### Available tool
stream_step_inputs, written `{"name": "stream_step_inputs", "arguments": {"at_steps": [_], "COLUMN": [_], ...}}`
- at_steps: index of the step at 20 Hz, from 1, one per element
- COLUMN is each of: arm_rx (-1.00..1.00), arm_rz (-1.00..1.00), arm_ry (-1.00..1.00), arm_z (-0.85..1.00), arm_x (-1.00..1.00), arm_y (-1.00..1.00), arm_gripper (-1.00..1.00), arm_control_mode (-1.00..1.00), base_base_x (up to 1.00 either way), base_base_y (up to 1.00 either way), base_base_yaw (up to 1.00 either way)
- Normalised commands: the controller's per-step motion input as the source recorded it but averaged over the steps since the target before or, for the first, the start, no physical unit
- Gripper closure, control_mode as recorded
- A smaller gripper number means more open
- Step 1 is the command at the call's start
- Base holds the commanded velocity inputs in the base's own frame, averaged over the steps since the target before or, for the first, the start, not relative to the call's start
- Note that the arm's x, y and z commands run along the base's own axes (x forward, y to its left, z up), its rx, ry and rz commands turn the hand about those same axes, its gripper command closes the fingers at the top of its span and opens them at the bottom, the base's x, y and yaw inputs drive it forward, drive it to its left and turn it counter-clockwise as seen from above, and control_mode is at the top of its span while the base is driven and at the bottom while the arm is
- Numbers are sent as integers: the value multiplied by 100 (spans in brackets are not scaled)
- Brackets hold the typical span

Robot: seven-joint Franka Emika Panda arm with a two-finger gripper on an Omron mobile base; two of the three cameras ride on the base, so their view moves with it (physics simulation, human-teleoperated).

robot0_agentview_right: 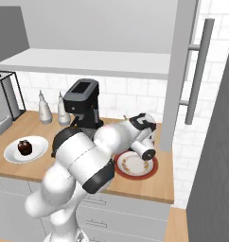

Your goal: From the different types of pastries on the counter, select a croissant and place it on the cutting board. Then retrieve a jar of jam from the cabinet and place it alongside the croissant on the cutting board.

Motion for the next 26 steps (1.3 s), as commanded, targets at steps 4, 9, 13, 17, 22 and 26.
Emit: {"name": "stream_step_inputs", "arguments": {"at_steps": [4, 9, 13, 17, 22, 26], "arm_rx": [-1, 0, 0, 0, 0, 0], "arm_rz": [0, 0, 3, 4, 1, 0], "arm_ry": [0, 0, 0, 0, 0, 0], "arm_z": [-16, -26, -44, -38, -3, -2], "arm_x": [55, 43, 7, 1, 10, 28], "arm_y": [-15, -27, -38, -23, -1, 0], "arm_gripper": [100, 100, 100, 100, 100, 100], "arm_control_mode": [-100, -100, -100, -100, -100, -100], "base_base_x": [0, 0, 0, 0, 0, 0], "base_base_y": [0, 0, 0, 0, 0, 0], "base_base_yaw": [0, 0, 0, 0, 0, 0]}}
